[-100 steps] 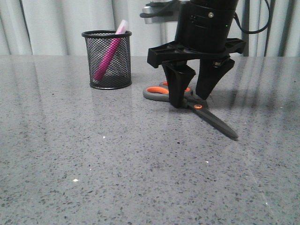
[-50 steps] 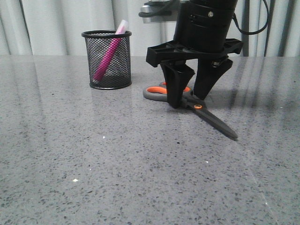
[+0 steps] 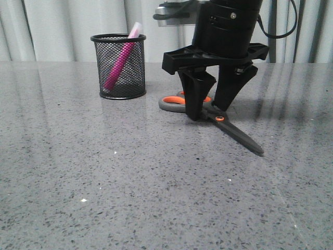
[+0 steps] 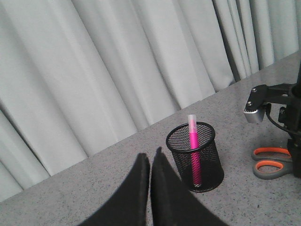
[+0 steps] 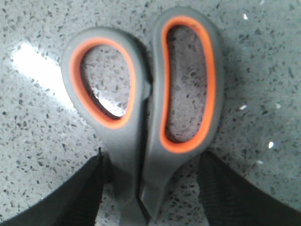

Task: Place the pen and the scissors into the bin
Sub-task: 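Lower the right gripper and close it on the scissors handles, then lift the scissors blade-down with the right gripper toward the cup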

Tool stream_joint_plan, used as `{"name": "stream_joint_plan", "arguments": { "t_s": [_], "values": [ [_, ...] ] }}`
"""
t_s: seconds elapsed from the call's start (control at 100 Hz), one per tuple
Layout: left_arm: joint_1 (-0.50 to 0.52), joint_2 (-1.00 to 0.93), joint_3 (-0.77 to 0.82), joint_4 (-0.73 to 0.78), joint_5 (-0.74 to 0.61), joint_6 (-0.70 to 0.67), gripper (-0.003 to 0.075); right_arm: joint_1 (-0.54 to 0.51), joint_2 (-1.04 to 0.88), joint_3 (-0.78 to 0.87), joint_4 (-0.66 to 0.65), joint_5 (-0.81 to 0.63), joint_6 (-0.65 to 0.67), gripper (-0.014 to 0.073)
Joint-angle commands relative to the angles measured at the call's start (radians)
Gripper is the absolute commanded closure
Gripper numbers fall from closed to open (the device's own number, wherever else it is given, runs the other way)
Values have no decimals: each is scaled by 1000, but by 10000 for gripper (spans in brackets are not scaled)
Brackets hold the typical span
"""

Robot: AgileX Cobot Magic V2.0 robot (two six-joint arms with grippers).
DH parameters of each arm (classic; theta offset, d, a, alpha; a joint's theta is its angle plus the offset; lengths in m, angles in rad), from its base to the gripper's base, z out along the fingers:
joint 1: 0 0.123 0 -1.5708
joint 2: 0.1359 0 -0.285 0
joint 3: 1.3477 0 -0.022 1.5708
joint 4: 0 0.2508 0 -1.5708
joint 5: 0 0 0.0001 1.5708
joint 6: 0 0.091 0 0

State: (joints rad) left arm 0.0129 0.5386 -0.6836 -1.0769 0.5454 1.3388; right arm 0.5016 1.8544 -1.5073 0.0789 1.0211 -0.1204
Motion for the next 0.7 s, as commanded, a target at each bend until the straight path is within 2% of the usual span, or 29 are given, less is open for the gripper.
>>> {"name": "stream_joint_plan", "arguments": {
  "t_s": [0.0,0.17,0.48,0.69],
  "values": [
    [-2,3,-25,-45,-40,-5,742,-5,-18,-15,22,-4,-7,201],
    [-2,3,-25,-45,-40,-5,742,-5,-18,-15,22,9,-7,324],
    [-2,3,-25,-45,-50,-5,742,-5,-18,-15,22,45,-7,659],
    [-2,3,-25,-45,-50,-5,742,-5,-56,-15,22,12,-7,669]
  ]
}}
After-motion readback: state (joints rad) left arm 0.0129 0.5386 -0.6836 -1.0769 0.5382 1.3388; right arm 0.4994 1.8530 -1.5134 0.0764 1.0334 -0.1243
